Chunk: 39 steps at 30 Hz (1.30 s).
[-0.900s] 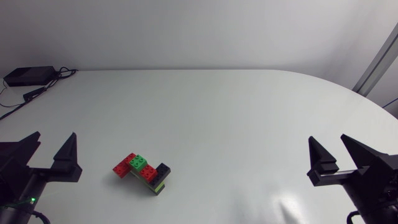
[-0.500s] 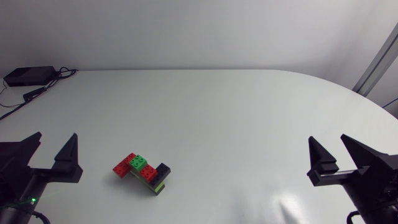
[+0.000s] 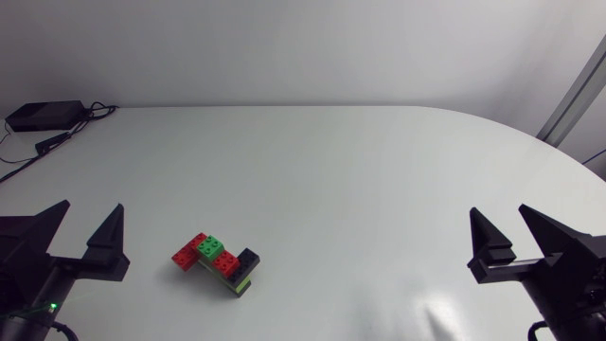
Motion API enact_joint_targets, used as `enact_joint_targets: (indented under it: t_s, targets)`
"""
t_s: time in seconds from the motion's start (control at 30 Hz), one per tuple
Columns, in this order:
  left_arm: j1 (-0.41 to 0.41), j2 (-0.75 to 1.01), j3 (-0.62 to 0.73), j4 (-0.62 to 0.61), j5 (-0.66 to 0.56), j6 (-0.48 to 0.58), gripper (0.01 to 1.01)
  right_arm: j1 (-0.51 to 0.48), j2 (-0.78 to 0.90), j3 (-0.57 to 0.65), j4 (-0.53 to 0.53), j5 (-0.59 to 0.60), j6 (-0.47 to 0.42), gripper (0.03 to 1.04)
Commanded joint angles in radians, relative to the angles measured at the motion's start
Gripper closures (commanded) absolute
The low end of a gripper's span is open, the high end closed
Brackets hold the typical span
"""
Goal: Separate the duplo bricks
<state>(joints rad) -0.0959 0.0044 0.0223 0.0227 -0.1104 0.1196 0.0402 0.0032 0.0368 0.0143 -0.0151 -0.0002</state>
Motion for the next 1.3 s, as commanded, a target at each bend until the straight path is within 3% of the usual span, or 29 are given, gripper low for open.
enact_joint_targets:
  t_s: [0.0, 0.27, 0.47, 0.7, 0.87, 0.97, 1.1, 1.27]
  targets:
    - [-0.007, -0.014, -0.024, -0.003, 0.009, 0.011, 0.044, 0.009, -0.008, -0.037, -0.024, 0.0, -0.009, 0.06]
    - [-0.001, -0.015, -0.025, -0.001, 0.014, 0.005, 0.043, 0.007, -0.008, -0.037, -0.024, 0.0, 0.002, 0.06]
    - [-0.077, -0.018, -0.024, -0.003, 0.018, -0.023, 0.043, 0.036, -0.008, -0.037, -0.027, 0.0, -0.006, 0.06]
    - [-0.08, -0.018, -0.015, -0.001, 0.008, -0.017, 0.048, 0.052, -0.009, -0.037, -0.024, 0.0, -0.009, 0.06]
    - [-0.074, 0.002, 0.131, -0.07, 0.008, -0.017, 0.067, 0.053, -0.006, 0.037, -0.059, -0.013, -0.026, 0.06]
    - [-0.065, 0.1, 0.24, -0.113, 0.006, -0.032, 0.074, 0.055, 0.032, 0.11, -0.097, -0.019, -0.026, 0.06]
    - [-0.07, 0.263, 0.386, -0.218, 0.006, -0.072, 0.074, 0.056, 0.173, 0.215, -0.125, -0.023, -0.024, 0.06]
    - [-0.148, 0.361, 0.435, -0.234, 0.006, -0.103, 0.077, 0.069, 0.368, 0.331, -0.171, -0.048, -0.023, 0.06]
